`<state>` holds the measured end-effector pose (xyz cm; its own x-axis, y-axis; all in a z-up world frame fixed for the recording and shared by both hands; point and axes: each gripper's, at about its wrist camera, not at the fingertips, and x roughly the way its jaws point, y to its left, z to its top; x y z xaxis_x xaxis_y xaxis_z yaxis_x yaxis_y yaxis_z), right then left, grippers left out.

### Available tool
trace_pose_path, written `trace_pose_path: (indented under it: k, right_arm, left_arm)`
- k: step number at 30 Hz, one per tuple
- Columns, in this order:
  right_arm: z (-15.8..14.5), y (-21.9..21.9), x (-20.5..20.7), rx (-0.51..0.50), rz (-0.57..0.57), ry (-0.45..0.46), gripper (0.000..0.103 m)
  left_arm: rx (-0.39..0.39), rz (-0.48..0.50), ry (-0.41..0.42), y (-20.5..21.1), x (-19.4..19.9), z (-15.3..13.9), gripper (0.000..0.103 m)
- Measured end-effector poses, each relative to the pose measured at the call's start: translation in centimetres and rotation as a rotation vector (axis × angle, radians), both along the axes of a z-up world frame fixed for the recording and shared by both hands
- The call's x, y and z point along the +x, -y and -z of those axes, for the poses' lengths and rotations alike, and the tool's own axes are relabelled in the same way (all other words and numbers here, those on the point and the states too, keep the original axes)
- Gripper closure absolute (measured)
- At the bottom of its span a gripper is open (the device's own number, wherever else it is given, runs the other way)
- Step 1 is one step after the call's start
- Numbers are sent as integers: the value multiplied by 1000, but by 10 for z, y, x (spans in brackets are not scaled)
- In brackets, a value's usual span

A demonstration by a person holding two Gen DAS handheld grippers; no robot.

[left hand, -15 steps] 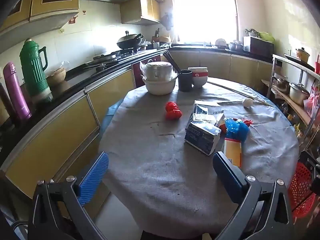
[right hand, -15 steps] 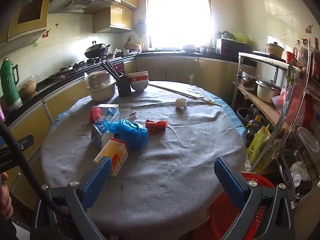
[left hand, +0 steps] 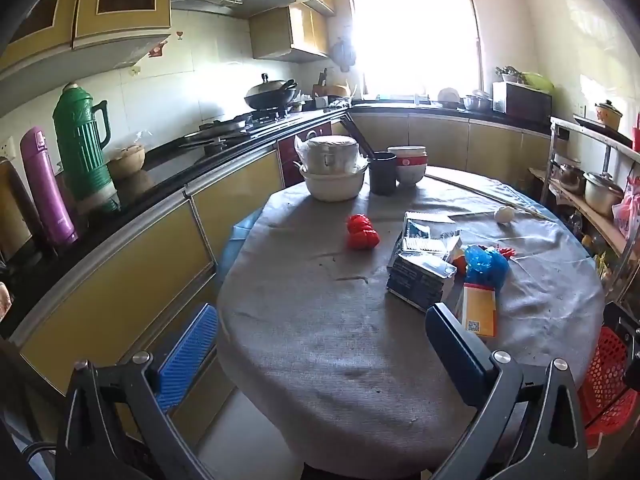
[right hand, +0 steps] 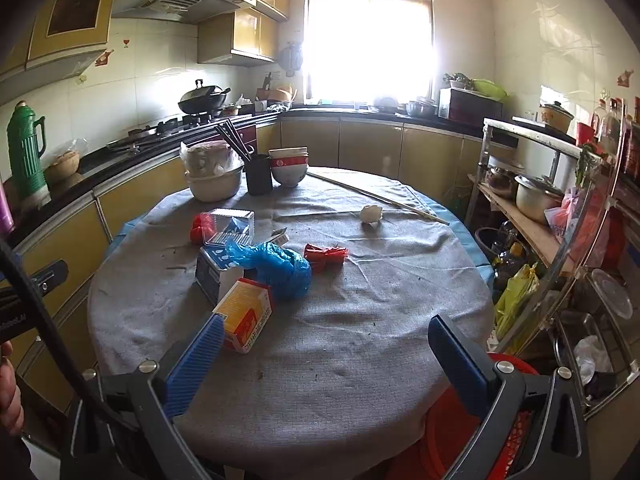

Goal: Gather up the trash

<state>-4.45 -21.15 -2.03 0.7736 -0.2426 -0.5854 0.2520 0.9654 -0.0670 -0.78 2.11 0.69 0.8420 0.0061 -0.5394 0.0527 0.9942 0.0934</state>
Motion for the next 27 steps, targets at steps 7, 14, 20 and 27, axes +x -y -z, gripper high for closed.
trace_pose_path:
  k: [7, 14, 20, 27]
  right_arm:
    - [1, 8, -14, 9, -21, 5, 0]
    - [1, 14, -18, 19, -15, 7, 0]
    - [4, 19, -16, 35, -10, -4, 0]
    - [9, 17, -13, 32, -19, -17, 0]
  left_arm:
    - [-12, -1, -17, -2, 1, 3, 0]
    - [-4, 7, -18, 0, 0, 5, 0]
    - [0, 3, -27, 0, 3, 7, 0]
    - [1, -2, -39, -2, 6, 12, 0]
